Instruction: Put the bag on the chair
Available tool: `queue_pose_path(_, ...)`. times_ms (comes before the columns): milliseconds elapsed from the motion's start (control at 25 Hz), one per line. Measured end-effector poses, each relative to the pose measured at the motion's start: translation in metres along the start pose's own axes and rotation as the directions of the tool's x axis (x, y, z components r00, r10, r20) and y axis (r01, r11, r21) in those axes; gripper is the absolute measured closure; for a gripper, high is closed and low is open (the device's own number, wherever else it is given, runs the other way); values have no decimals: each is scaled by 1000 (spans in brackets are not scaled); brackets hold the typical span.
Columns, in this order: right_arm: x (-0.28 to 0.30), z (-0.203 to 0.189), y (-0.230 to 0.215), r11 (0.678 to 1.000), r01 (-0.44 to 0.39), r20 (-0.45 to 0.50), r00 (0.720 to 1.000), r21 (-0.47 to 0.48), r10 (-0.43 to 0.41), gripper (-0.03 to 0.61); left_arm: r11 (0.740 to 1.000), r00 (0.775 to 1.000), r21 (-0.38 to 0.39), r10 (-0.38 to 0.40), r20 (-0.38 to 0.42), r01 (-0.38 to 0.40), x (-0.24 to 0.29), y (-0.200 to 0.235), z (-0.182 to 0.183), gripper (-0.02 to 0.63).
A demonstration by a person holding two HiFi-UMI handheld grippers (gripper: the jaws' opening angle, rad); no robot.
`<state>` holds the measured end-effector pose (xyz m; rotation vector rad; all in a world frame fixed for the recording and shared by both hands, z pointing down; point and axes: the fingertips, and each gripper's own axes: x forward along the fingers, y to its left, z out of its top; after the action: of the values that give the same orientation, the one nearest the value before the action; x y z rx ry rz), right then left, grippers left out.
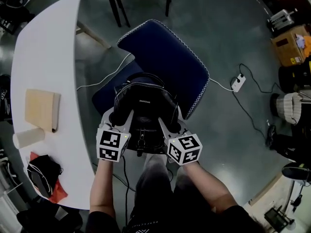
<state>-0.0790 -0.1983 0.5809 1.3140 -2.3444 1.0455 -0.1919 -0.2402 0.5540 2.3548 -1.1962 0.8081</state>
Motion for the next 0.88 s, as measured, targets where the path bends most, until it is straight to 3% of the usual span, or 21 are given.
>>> queue_pose_path(320,22,-12,-18,992,98,64,993,84,-104,528,991,997,111,-68,-42,72,35,9,0,483)
queue_pose_path(760,45,-26,-34,963,211,109,967,171,-231,531,955,985,249,-143,-95,163,77,15,0,476)
queue_pose_path(880,56,-31,-32,964,195,121,968,183,-219,458,936,983,303,-153,-105,178,87,17,-2,472)
